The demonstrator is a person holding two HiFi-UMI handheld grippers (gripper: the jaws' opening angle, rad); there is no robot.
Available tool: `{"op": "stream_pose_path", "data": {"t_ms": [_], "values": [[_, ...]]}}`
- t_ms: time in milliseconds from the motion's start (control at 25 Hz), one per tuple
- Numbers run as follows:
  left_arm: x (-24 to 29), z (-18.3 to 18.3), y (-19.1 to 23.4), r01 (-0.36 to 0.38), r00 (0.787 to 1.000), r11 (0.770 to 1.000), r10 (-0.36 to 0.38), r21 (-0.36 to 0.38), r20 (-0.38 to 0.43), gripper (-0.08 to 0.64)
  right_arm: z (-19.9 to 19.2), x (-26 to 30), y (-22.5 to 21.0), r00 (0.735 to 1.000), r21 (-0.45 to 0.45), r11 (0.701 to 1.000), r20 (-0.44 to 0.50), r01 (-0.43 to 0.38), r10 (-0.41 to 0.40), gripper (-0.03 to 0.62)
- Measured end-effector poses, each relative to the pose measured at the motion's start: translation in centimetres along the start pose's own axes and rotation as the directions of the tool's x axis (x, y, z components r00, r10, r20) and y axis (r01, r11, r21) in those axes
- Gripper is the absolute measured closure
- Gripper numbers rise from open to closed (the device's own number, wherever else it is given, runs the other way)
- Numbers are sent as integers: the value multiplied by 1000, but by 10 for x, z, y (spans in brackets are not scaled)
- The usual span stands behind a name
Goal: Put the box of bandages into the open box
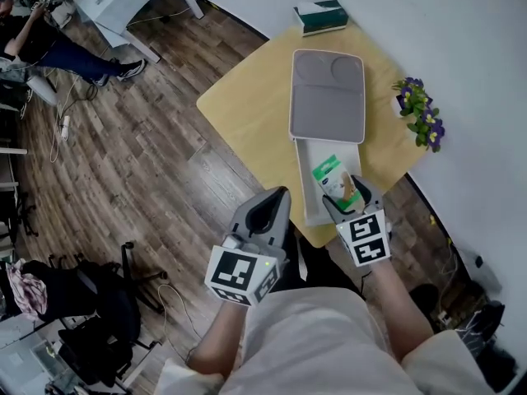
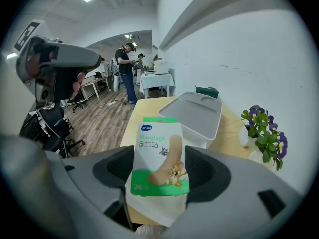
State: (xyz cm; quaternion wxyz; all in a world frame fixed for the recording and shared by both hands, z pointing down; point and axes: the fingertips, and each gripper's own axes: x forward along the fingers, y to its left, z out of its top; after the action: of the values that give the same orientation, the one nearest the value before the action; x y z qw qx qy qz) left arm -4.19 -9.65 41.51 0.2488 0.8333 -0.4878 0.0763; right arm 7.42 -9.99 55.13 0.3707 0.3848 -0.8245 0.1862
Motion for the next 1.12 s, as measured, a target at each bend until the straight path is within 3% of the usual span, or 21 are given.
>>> {"op": "stream_pose_path", "data": {"t_ms": [400,1120], "values": [[10,-13,8,50,998,999,-50,-8,-48,557,-16,25,-1,997,-17,999,-64,34,-35,264],[35,-27,17,77,992,997,-79,-27,-102,557,-37,61,-9,987,-1,999,-156,38,-38,264]]}}
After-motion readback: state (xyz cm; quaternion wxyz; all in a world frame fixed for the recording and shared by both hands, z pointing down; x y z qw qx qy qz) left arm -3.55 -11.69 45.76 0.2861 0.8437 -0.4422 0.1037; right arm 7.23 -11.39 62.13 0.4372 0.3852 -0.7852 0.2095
